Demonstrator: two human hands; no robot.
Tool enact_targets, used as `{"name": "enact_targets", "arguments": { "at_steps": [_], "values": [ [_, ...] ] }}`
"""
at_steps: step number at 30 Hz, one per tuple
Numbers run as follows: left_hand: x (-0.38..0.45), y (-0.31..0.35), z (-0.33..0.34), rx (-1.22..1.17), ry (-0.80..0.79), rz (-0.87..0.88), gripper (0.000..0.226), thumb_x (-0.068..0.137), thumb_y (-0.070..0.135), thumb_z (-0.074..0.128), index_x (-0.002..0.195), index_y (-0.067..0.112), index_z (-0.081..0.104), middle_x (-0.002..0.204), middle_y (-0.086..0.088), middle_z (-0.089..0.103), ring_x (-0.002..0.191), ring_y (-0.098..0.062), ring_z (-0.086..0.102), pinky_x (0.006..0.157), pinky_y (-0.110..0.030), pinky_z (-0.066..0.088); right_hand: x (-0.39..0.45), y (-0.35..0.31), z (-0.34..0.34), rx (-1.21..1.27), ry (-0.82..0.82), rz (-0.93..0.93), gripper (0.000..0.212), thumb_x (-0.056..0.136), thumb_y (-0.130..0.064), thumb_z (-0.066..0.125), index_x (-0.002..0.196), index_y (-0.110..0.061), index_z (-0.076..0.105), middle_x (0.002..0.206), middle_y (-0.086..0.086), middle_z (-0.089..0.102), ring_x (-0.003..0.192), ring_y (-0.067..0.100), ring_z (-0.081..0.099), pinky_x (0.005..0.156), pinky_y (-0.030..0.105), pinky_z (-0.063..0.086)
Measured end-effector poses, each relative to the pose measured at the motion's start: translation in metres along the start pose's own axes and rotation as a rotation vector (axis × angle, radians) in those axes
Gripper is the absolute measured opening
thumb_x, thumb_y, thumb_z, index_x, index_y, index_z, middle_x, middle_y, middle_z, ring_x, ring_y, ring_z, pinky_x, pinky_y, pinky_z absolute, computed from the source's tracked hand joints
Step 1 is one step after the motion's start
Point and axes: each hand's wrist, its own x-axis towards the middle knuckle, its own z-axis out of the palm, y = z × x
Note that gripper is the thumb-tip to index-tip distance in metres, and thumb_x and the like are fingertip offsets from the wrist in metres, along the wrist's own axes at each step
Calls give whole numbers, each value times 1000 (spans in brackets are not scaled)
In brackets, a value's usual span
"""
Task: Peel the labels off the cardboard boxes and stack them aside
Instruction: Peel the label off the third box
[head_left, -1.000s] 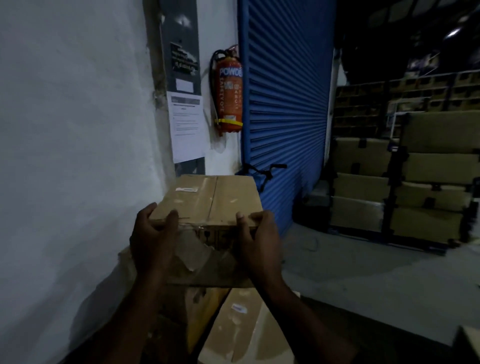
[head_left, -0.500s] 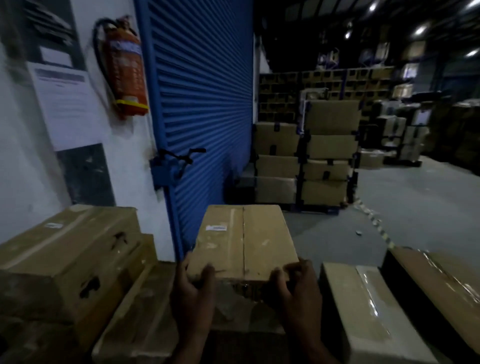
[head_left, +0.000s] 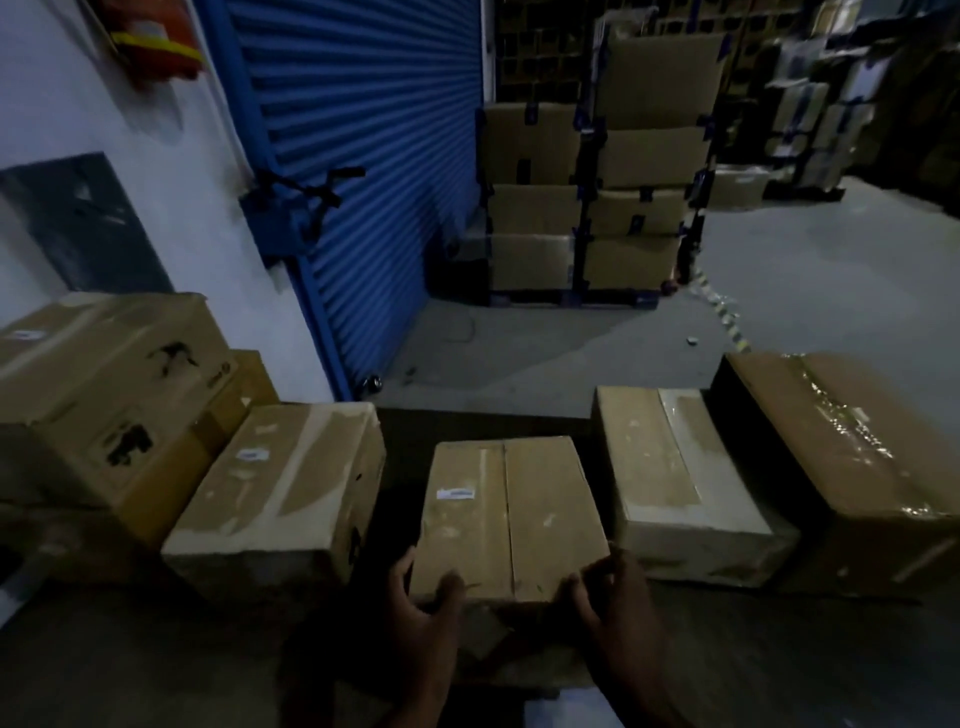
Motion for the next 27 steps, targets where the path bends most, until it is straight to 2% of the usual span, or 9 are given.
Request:
{"name": "enact_targets", "arguments": {
  "at_steps": [2, 5, 7, 10, 13, 16, 18, 22, 27],
  "values": [
    [-7, -16, -7, 47, -18, -24, 62, 74, 6, 83, 129, 13, 54, 126, -11, 58, 114, -30, 56, 93, -48, 51, -10, 12, 2, -24, -48, -7, 32, 79, -16, 76, 102, -15, 54, 95, 2, 53, 84, 20, 55, 68, 29, 42],
    [-13, -36, -15, 101, -13, -5, 64, 72, 8, 84, 127, 15, 52, 120, -5, 57, 108, -23, 56, 91, -45, 51, -23, 24, 5, -124, -79, -44, 29, 74, -12, 79, 86, -17, 52, 87, -2, 48, 81, 22, 50, 63, 22, 32],
    [-15, -46, -20, 130, -12, -14, 59, 72, 14, 84, 123, 17, 53, 112, -1, 57, 100, -19, 56, 86, -42, 50, -29, 32, 10, -202, -63, -93, 25, 76, -18, 77, 81, -17, 53, 86, -6, 45, 77, 15, 46, 63, 24, 35],
    [-15, -58, -31, 201, -11, 21, 51, 73, 31, 83, 114, 20, 55, 93, 1, 57, 82, -19, 57, 73, -40, 51, -33, 30, 10, -237, -103, -38, 21, 86, -24, 69, 93, -16, 52, 99, 0, 46, 77, 2, 41, 63, 13, 31],
    [-10, -60, -39, 224, -58, 47, 40, 75, 27, 84, 102, 18, 55, 82, 2, 53, 73, -15, 54, 66, -37, 46, -27, 25, 17, -336, -109, 0, 22, 85, -14, 67, 103, -5, 57, 108, 15, 52, 95, 29, 54, 77, 32, 44],
    [-3, -62, -44, 230, -196, 56, 35, 77, 29, 83, 85, 21, 49, 74, 0, 51, 65, -14, 51, 62, -32, 43, -25, 16, 38, -409, -51, -118, 24, 78, -17, 71, 98, -14, 58, 108, 7, 52, 102, 29, 49, 90, 39, 40],
    [0, -65, -46, 249, -344, 46, 37, 78, 35, 81, 79, 20, 48, 72, -2, 53, 64, -15, 51, 62, -33, 43, -22, -2, 54, -349, -78, -142, 25, 82, -29, 63, 105, -21, 60, 114, 0, 52, 108, 21, 44, 95, 33, 32],
    [6, -67, -50, 315, -607, 63, 34, 83, 29, 77, 75, 20, 45, 71, 2, 50, 64, -10, 47, 61, -25, 37, -16, -37, 85, -309, -181, -185, 27, 81, -19, 68, 107, -15, 65, 104, 5, 63, 98, 27, 54, 82, 37, 46],
    [33, -65, -51, 317, -721, 75, 32, 88, 36, 70, 71, 22, 47, 67, 6, 52, 63, -9, 49, 61, -25, 38, -17, -40, 102, -326, -155, -145, 22, 78, -35, 55, 98, -33, 64, 89, -5, 59, 88, 19, 52, 77, 32, 43]
  ]
}}
